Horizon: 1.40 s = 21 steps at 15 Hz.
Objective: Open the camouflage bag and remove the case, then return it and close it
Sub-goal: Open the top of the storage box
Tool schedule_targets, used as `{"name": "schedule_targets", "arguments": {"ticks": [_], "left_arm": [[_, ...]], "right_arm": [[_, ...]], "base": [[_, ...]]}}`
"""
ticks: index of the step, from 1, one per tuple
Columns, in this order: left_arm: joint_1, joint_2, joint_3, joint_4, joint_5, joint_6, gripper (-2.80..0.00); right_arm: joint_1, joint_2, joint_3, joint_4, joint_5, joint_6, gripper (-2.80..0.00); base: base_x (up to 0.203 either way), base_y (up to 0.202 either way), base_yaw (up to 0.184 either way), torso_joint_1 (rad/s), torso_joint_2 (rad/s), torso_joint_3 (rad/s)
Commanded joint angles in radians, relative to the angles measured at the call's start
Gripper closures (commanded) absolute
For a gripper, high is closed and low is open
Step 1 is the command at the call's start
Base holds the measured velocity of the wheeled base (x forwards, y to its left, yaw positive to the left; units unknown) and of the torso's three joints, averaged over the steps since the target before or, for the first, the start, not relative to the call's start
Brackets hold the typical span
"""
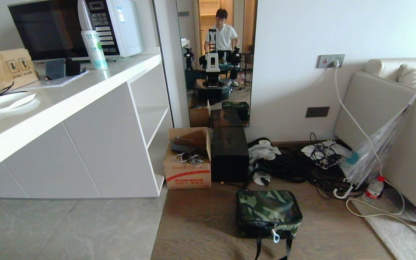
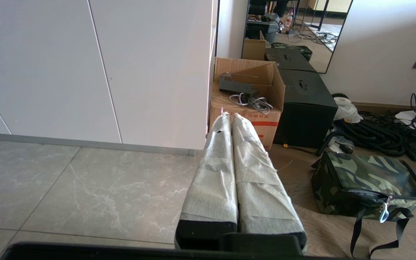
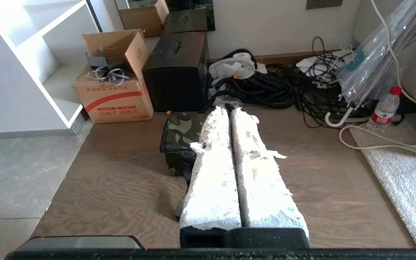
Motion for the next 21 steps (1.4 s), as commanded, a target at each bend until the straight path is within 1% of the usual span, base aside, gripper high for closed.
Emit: {"name": "schedule_targets", "arguments": {"ticks": [1, 18, 21], "left_arm": [[0.0, 0.0, 0.009, 0.0, 0.001, -0.001, 0.0], [0.001, 0.0, 0.008, 0.0, 0.004, 0.008, 0.0], [0.0, 0.0, 0.009, 0.0, 0.004, 0.006, 0.0]], "right_arm": [[0.0, 0.002, 0.0, 0.0, 0.001, 0.0, 0.0], [0.0, 0.002, -0.001, 0.0, 0.001, 0.0, 0.0], [0.0, 0.002, 0.0, 0.0, 0.001, 0.0, 0.0]], "base": [[0.0, 0.0, 0.0, 0.0, 0.0, 0.0], [0.0, 0.0, 0.0, 0.0, 0.0, 0.0], [0.0, 0.0, 0.0, 0.004, 0.0, -0.139]]}}
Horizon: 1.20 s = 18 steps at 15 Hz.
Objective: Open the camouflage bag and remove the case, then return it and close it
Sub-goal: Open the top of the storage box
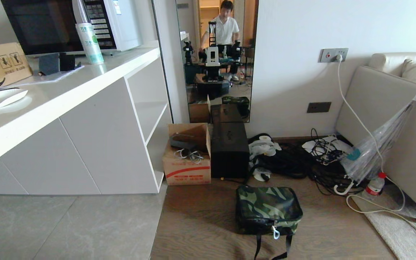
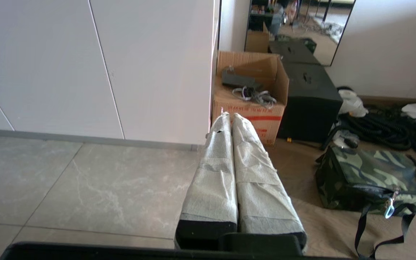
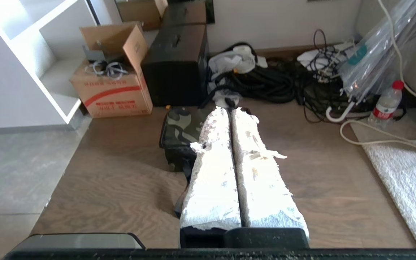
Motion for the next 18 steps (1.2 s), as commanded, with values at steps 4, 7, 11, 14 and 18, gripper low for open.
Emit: {"name": "schedule_targets", "arguments": {"ticks": [4, 7, 11, 14, 18], "left_arm": [[-0.001, 0.0, 0.009, 0.0, 0.0, -0.007, 0.0], [-0.001, 0.0, 0.008, -0.001, 0.0, -0.008, 0.0], [0.0, 0.0, 0.009, -0.002, 0.0, -0.008, 0.0], [-0.001, 0.0, 0.009, -0.002, 0.0, -0.01, 0.0], [-0.001, 0.0, 0.009, -0.002, 0.0, -0.008, 0.0]], "right_arm": [[0.0, 0.002, 0.001, 0.001, 0.0, 0.001, 0.0], [0.0, 0.002, -0.001, 0.001, 0.0, 0.001, 0.0], [0.0, 0.002, 0.0, 0.001, 0.0, 0.001, 0.0], [0.0, 0.002, 0.001, 0.001, 0.0, 0.001, 0.0], [0.0, 0.002, 0.001, 0.001, 0.0, 0.001, 0.0]], "base": [[0.0, 0.0, 0.0, 0.001, 0.0, -0.189], [0.0, 0.0, 0.0, 0.003, 0.0, -0.198], [0.0, 0.0, 0.0, 0.001, 0.0, -0.197], [0.0, 0.0, 0.0, 0.004, 0.0, -0.2], [0.0, 0.0, 0.0, 0.003, 0.0, -0.2]]}}
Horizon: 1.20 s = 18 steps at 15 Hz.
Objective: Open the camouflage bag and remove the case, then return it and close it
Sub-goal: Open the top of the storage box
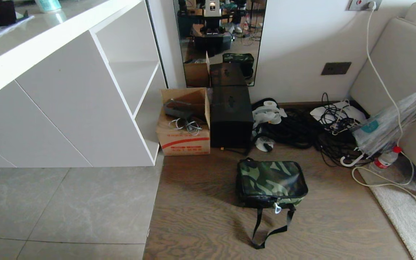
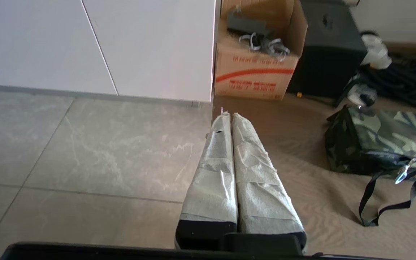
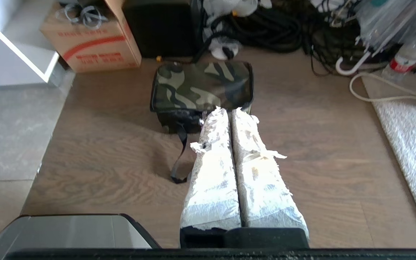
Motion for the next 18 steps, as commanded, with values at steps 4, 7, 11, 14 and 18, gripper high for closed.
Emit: {"name": "schedule_targets", "arguments": {"ticks": [4, 7, 11, 14, 18], "left_arm": [[0.0, 0.0, 0.009, -0.001, 0.0, -0.002, 0.0], [-0.001, 0.0, 0.009, -0.001, 0.0, -0.004, 0.0], [-0.001, 0.0, 0.009, -0.001, 0.0, -0.004, 0.0], [0.001, 0.0, 0.009, -0.001, 0.0, -0.004, 0.0], [0.001, 0.0, 0.009, -0.001, 0.0, -0.004, 0.0]], "right_arm": [[0.0, 0.002, 0.0, 0.001, 0.0, 0.001, 0.0], [0.0, 0.002, 0.0, 0.001, 0.0, 0.001, 0.0], [0.0, 0.002, 0.0, 0.001, 0.0, 0.001, 0.0], [0.0, 0.002, 0.0, 0.001, 0.0, 0.001, 0.0], [0.0, 0.002, 0.0, 0.001, 0.0, 0.001, 0.0]], "base": [[0.0, 0.0, 0.0, 0.003, 0.0, -0.198], [0.0, 0.0, 0.0, 0.003, 0.01, -0.196], [0.0, 0.0, 0.0, 0.001, 0.0, -0.197], [0.0, 0.0, 0.0, 0.005, 0.0, -0.193], [0.0, 0.0, 0.0, 0.003, 0.0, -0.193]]}}
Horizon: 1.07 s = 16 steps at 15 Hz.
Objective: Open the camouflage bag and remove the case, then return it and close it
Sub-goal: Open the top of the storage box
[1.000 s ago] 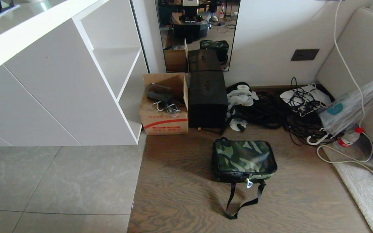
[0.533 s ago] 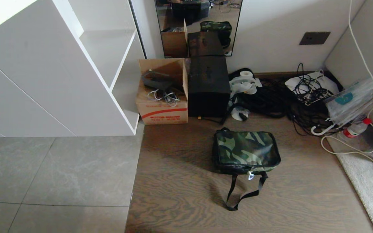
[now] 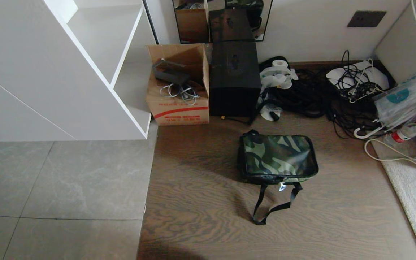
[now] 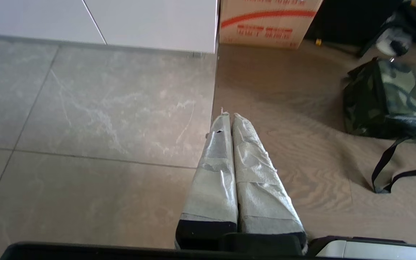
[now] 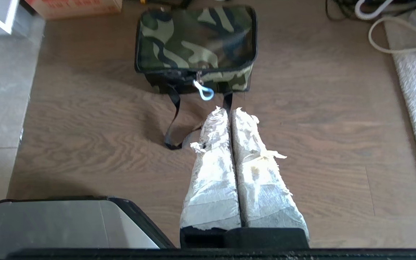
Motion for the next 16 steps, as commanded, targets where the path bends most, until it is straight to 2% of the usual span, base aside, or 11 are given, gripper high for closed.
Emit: {"name": "schedule_targets", "arguments": {"ticks": [1, 16], "left_arm": [[0.001, 0.0, 0.009, -0.001, 0.0, 0.0, 0.0], [0.0, 0.0, 0.009, -0.001, 0.0, 0.0, 0.0]], "right_arm": [[0.0, 0.0, 0.0, 0.001, 0.0, 0.001, 0.0], [0.0, 0.0, 0.0, 0.001, 0.0, 0.001, 0.0]], "base": [[0.0, 0.0, 0.0, 0.002, 0.01, -0.193], [0.0, 0.0, 0.0, 0.001, 0.0, -0.195]]}}
